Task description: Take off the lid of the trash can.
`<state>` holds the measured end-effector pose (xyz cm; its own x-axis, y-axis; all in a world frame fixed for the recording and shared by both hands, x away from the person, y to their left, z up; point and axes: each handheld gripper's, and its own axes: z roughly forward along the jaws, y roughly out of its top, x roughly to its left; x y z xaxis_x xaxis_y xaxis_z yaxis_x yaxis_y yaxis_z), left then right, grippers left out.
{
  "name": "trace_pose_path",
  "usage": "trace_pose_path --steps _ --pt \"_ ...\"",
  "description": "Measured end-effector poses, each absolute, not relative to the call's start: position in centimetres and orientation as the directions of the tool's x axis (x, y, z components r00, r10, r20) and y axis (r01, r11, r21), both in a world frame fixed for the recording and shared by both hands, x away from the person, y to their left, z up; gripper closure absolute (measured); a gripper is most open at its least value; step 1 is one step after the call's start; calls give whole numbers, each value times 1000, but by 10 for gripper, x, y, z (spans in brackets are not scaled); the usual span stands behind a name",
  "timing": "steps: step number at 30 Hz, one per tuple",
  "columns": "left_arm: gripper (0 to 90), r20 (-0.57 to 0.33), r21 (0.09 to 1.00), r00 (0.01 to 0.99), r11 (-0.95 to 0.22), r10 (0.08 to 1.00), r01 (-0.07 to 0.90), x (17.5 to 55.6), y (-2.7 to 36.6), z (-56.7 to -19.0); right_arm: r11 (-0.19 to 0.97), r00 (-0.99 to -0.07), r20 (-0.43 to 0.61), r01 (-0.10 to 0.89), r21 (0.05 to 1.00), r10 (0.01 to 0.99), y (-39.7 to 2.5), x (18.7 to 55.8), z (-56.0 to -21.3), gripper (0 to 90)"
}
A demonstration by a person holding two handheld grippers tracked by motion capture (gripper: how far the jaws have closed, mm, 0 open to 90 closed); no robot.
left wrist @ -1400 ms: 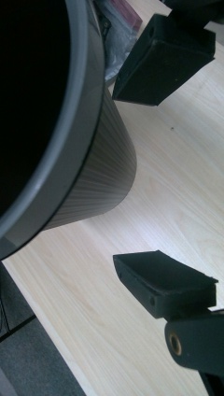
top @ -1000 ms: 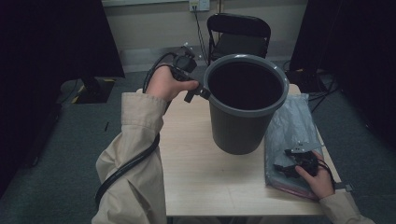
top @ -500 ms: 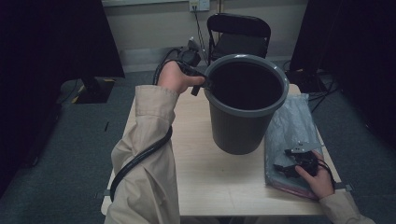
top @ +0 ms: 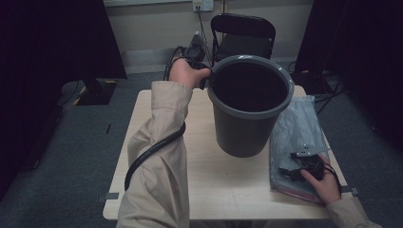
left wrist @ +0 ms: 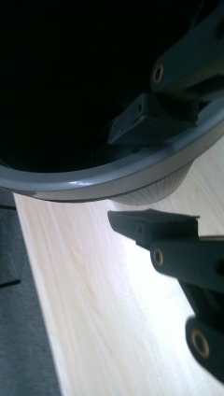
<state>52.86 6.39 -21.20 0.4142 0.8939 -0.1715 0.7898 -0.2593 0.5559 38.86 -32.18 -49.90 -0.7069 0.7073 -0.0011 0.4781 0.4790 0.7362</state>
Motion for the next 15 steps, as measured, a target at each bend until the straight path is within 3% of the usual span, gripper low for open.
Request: trace_pose_path --steps 6,15 --pt "681 -193 527 371 -223 908 820 533 56 -215 476 -707 2 479 737 708 -322 389 -499 151" --pt "713 -212 500 335 -193 918 845 537 55 -209 476 -707 2 479 737 708 -322 389 -499 151"
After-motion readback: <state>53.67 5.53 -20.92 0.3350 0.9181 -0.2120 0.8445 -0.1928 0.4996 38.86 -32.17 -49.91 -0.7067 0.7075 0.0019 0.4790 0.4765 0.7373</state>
